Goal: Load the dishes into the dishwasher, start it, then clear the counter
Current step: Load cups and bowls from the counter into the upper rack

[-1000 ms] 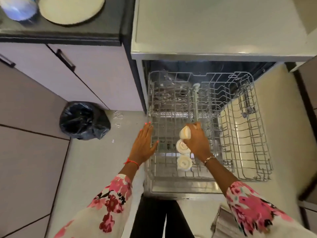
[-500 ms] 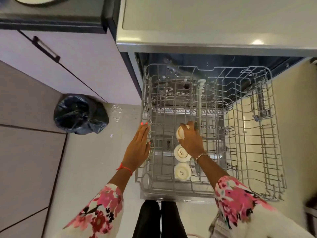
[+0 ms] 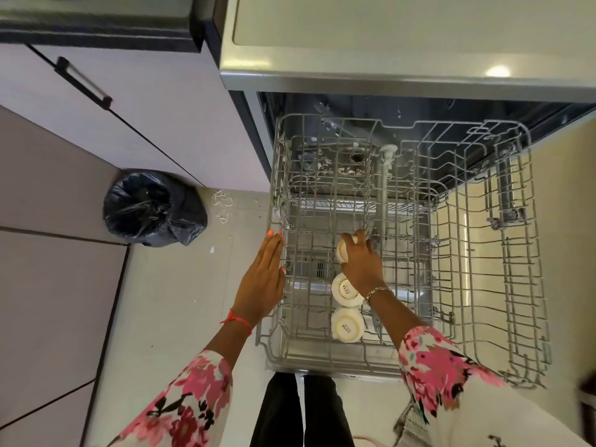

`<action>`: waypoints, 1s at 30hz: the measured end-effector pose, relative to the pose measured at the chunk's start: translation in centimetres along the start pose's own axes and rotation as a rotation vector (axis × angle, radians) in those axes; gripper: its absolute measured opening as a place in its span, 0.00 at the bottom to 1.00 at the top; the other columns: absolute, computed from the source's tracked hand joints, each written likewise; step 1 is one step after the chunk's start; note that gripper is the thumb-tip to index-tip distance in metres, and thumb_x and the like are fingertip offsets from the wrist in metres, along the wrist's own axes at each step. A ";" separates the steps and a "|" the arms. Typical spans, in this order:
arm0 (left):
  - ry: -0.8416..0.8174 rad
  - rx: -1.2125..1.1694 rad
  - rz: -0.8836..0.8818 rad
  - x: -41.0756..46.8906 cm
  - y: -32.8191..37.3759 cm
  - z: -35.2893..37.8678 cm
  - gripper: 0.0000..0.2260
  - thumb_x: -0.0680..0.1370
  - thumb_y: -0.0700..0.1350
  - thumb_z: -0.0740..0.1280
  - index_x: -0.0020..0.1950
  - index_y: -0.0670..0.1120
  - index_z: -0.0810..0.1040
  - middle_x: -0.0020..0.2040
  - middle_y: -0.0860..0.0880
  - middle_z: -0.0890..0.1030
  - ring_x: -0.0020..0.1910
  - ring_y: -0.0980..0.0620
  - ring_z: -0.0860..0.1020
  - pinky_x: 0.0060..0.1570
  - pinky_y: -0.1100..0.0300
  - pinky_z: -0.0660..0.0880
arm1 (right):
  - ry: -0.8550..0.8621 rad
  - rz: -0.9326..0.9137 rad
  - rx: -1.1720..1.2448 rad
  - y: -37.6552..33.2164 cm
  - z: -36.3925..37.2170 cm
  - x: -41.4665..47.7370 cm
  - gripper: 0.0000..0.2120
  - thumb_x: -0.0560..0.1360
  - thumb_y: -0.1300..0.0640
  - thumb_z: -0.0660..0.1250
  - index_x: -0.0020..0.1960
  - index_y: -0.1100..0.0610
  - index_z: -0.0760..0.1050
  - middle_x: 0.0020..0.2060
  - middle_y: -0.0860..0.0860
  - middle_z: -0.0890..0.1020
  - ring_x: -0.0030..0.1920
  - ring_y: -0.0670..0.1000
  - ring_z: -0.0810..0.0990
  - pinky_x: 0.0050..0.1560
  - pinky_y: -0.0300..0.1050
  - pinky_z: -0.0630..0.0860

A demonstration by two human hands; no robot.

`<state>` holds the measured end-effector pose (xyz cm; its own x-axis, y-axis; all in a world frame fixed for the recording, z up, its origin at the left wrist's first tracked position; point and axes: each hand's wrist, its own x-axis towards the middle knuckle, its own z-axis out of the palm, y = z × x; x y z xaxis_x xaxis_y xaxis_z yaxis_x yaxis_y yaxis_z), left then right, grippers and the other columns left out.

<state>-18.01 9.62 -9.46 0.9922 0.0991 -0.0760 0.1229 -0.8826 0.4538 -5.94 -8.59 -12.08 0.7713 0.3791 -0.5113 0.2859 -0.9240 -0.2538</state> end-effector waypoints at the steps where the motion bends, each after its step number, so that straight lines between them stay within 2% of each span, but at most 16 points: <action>1: 0.001 0.002 -0.002 0.0 0.1 0.0 0.24 0.78 0.44 0.52 0.73 0.36 0.57 0.73 0.39 0.61 0.74 0.48 0.53 0.67 0.49 0.64 | 0.009 -0.003 -0.015 0.0 0.1 0.0 0.29 0.72 0.64 0.67 0.70 0.54 0.62 0.69 0.57 0.59 0.66 0.62 0.65 0.52 0.53 0.78; 6: 0.002 0.011 -0.011 0.1 0.1 0.0 0.24 0.78 0.45 0.51 0.72 0.36 0.59 0.73 0.39 0.62 0.73 0.44 0.57 0.66 0.49 0.66 | 0.011 -0.011 -0.023 -0.1 0.1 0.0 0.30 0.71 0.62 0.68 0.70 0.54 0.62 0.68 0.57 0.60 0.67 0.61 0.63 0.51 0.53 0.79; 17: 0.006 0.013 -0.018 -0.1 0.0 0.1 0.24 0.79 0.45 0.51 0.73 0.37 0.59 0.74 0.39 0.61 0.74 0.46 0.55 0.68 0.53 0.62 | -0.014 -0.039 0.012 0.4 0.1 -0.5 0.30 0.71 0.58 0.69 0.70 0.56 0.62 0.68 0.55 0.61 0.66 0.60 0.66 0.52 0.54 0.78; 25: 0.018 0.014 -0.012 -0.1 0.2 0.0 0.24 0.78 0.44 0.52 0.72 0.36 0.60 0.73 0.38 0.63 0.73 0.46 0.57 0.65 0.51 0.65 | -0.021 -0.006 0.035 0.0 0.1 -0.9 0.32 0.73 0.55 0.67 0.73 0.54 0.58 0.71 0.56 0.56 0.69 0.59 0.63 0.56 0.54 0.75; 30: 0.011 0.035 -0.017 -0.1 0.2 0.0 0.24 0.78 0.45 0.52 0.72 0.36 0.60 0.73 0.38 0.63 0.72 0.45 0.57 0.66 0.51 0.62 | 0.000 0.004 0.067 0.0 0.2 -1.2 0.32 0.74 0.56 0.67 0.73 0.54 0.56 0.72 0.56 0.57 0.70 0.59 0.62 0.59 0.55 0.74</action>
<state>-18.12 9.44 -9.36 0.9902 0.1189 -0.0731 0.1387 -0.8963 0.4213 -7.04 -9.04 -11.64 0.7721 0.3756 -0.5126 0.2445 -0.9201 -0.3059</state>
